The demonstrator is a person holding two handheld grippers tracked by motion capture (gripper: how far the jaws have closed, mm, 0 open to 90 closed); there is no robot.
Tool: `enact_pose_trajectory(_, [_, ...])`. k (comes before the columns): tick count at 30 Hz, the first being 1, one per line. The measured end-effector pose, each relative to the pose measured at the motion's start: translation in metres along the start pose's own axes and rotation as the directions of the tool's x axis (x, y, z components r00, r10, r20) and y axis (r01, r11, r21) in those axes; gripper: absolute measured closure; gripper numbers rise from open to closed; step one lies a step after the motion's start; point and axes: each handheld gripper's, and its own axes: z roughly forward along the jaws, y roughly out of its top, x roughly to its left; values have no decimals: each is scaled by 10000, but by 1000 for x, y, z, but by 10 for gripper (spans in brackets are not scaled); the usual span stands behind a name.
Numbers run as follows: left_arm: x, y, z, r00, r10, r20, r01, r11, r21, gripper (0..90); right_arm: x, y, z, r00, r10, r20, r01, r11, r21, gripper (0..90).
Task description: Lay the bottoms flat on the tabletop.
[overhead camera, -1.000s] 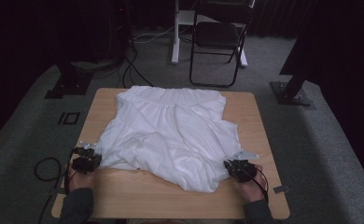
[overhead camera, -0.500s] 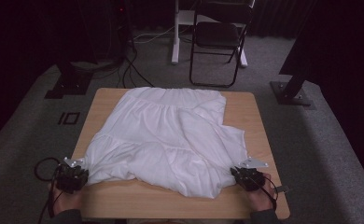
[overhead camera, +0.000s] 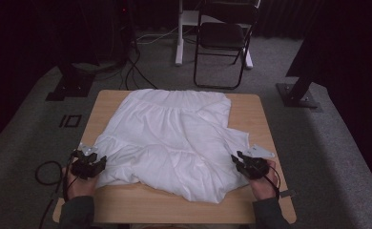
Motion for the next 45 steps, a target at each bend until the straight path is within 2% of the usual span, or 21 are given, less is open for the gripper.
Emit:
enact_pose_trajectory(5, [-5,4,22,9997,80,219,-81,9999,62,593,-22,13,25,9994,202,284,-199,9997,-109,671])
enact_pose_trajectory(7, [-5,3,25,9997,67,256,-68,10000,65,589,-30,14,38,9989,272,393,-273,9996,-3,670])
enact_pose_trajectory(8, [-6,1,33,9992,55,403,-59,10000,74,588,-35,15,47,9984,360,432,-364,9993,87,672])
enact_pose_trajectory(9, [-6,1,33,9992,55,403,-59,10000,74,585,-35,15,47,9984,360,432,-364,9993,87,672])
enact_pose_trajectory(10, [-6,0,39,9991,72,428,-79,9999,152,579,-43,16,60,9986,342,410,-347,9993,104,681])
enact_pose_trajectory(11, [-6,-1,42,9990,56,434,-63,9998,164,579,-45,17,65,9984,373,419,-382,9990,217,674])
enact_pose_trajectory(13, [-6,-2,44,9990,64,453,-74,9997,223,574,-48,19,72,9983,337,485,-354,9988,336,649])
enact_pose_trajectory(14, [-6,-4,49,9989,-14,470,1,9996,274,574,-55,24,86,9975,304,637,-335,9982,492,591])
enact_pose_trajectory(16, [-6,-6,51,9988,-68,481,55,9996,277,574,-60,28,98,9965,294,780,-348,9970,694,550])
enact_pose_trajectory(22, [-5,-9,54,9981,-234,567,223,9995,205,574,-74,32,133,9925,457,1130,-630,9859,1547,500])
enact_pose_trajectory(26, [-5,-10,54,9978,-257,605,249,9996,130,573,-79,26,146,9889,840,1226,-1080,9728,2050,539])
enact_pose_trajectory(27, [-5,-10,54,9978,-257,605,249,9996,130,573,-79,26,146,9889,840,1226,-1080,9728,2050,539])
enact_pose_trajectory(28, [-5,-11,54,9977,-288,611,285,9996,46,573,-83,24,145,9850,1458,920,-1616,9668,1979,636])
enact_pose_trajectory(29, [-5,-11,55,9977,-295,617,295,9996,6,573,-84,23,144,9833,1628,809,-1761,9639,1999,689])
enact_pose_trajectory(30, [-5,-11,55,9977,-295,617,295,9996,6,574,-84,23,144,9833,1628,809,-1761,9639,1999,689])
enact_pose_trajectory(31, [-6,-12,54,9978,-283,598,285,9996,-14,573,-82,23,141,9847,1518,851,-1667,9634,2098,795])
enact_pose_trajectory(33, [-5,-12,54,9978,-276,604,278,9996,-22,574,-79,23,137,9864,1298,1011,-1507,9595,2380,857])
enact_pose_trajectory(37, [-5,-14,54,9977,-297,611,304,9995,-99,575,-77,16,125,9858,1178,1195,-1461,9529,2659,874])
enact_pose_trajectory(39, [-6,-14,54,9978,-273,597,280,9996,-97,577,-74,5,109,9842,1059,1420,-1425,9497,2789,876])
enact_pose_trajectory(44, [-6,-14,53,9981,-239,575,243,9997,-63,586,-71,-16,79,9761,1341,1709,-1783,9440,2778,877])
enact_pose_trajectory(45, [-6,-14,53,9981,-239,575,243,9997,-63,588,-71,-16,79,9761,1341,1709,-1783,9440,2778,877])
